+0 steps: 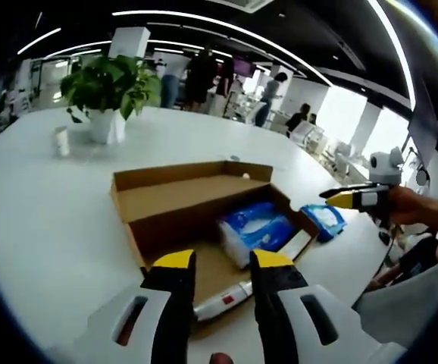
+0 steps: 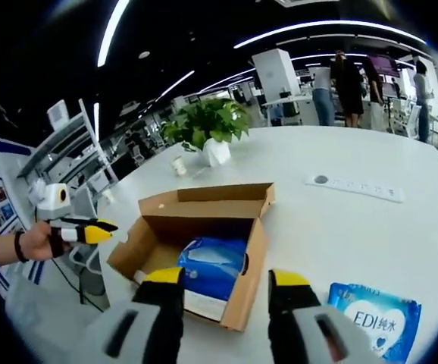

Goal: Operate the shoe box by opening the lid, removing the specified soft item, and placing it in the target area until the item is outside and the box remains undamaged.

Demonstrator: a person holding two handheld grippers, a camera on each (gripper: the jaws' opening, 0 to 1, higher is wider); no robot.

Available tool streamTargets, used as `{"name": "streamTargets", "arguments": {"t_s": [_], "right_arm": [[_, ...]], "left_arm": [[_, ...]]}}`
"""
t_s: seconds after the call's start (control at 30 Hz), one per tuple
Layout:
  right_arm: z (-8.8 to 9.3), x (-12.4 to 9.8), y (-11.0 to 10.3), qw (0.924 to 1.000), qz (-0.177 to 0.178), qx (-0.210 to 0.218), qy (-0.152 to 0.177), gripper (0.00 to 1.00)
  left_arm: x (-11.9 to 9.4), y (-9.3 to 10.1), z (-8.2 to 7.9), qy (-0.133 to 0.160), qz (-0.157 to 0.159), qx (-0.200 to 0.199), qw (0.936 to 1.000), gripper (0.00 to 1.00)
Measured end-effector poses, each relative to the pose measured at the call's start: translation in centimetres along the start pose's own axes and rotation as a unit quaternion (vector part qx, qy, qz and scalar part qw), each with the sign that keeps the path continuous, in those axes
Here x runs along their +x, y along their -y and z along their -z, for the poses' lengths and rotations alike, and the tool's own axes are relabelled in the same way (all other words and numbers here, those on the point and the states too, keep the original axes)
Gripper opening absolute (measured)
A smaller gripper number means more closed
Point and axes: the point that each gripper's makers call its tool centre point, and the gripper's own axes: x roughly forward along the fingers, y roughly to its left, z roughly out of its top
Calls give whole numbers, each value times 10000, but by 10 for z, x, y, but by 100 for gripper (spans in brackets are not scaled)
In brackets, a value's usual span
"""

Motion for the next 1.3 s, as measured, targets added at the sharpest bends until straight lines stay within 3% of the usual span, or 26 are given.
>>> {"name": "streamTargets", "arguments": {"t_s": [0.6,1.3], "right_arm": [[-11,23,-16,9996,-200,-168,-105,44],[-11,45,-24,9973,-408,-492,-373,45]], "left_arm": [[-10,-16,3,28,9,-123,9999,32],[-18,-25,16,-46,-49,-158,9999,32]]}}
